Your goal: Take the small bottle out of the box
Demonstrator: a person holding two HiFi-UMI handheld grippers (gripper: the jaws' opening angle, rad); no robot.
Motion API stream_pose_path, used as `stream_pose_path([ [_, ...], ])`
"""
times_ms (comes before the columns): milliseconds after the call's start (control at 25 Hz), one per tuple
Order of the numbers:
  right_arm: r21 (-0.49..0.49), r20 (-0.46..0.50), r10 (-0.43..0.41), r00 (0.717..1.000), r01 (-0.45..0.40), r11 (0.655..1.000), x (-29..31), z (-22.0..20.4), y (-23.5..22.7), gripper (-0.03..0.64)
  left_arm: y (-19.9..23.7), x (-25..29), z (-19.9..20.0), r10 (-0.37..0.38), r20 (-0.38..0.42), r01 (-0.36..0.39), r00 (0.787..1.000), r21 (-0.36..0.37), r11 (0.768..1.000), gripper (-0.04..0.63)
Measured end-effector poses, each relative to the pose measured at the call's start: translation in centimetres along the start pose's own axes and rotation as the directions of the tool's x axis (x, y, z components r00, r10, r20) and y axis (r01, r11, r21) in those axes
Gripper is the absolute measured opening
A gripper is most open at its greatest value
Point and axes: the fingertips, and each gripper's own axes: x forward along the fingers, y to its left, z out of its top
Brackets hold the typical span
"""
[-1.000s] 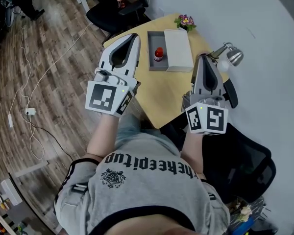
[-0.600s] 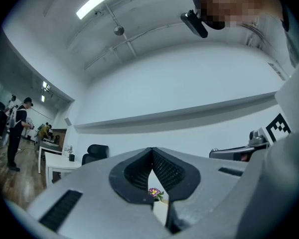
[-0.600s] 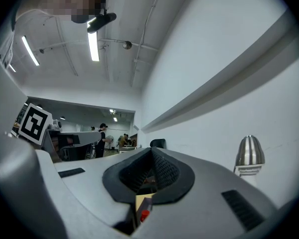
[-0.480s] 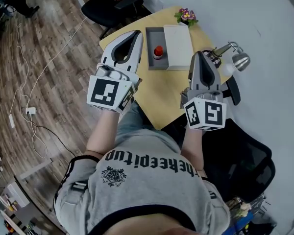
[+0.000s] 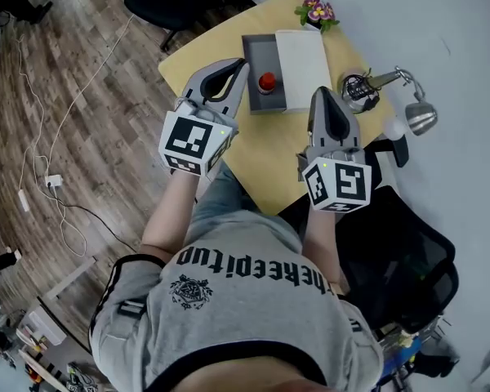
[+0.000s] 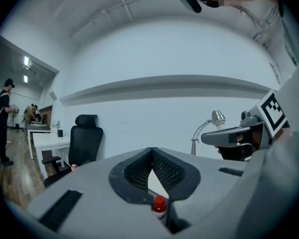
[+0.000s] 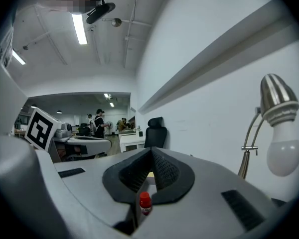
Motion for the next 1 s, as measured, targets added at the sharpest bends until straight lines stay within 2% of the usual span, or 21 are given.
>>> stream_pose_path([
  [160,0.011,-0.046,-0.012,0.999,0.012,1.0,0.8,-1.5,-0.2,-0.012,-0.5,2.0,-3.9,-0.114,-0.126,0.115,0.985,0.006,0.993,0.005],
  [280,0.011,-0.067,-0.024,0.997,0.025,1.0,1.2,-2.1,-0.6,-0.012,-0.6,3.3,-6.7,-0.179,-0.218,0.188,0.959,0.022,0.982,0.008],
  [360,0.011,-0.08,-0.036,0.996,0.037,0.999,1.3,-2.5,-1.0,-0.012,-0.9,4.0,-8.5,-0.224,-0.277,0.242,0.934,0.034,0.97,0.05],
  [520,0.009,-0.096,-0.056,0.994,0.057,0.998,1.5,-3.0,-1.9,-0.012,-1.6,5.6,-11.8,-0.302,-0.399,0.354,0.866,0.063,0.933,0.128],
  [720,0.014,-0.113,-0.081,0.99,0.083,0.996,1.7,-3.2,-3.1,-0.012,-3.0,7.3,-16.6,-0.365,-0.546,0.489,0.754,0.094,0.867,0.196],
  [1000,0.018,-0.133,-0.105,0.986,0.108,0.994,2.0,-3.8,-4.1,-0.012,-3.3,9.3,-21.0,-0.348,-0.686,0.58,0.639,0.133,0.804,0.219],
])
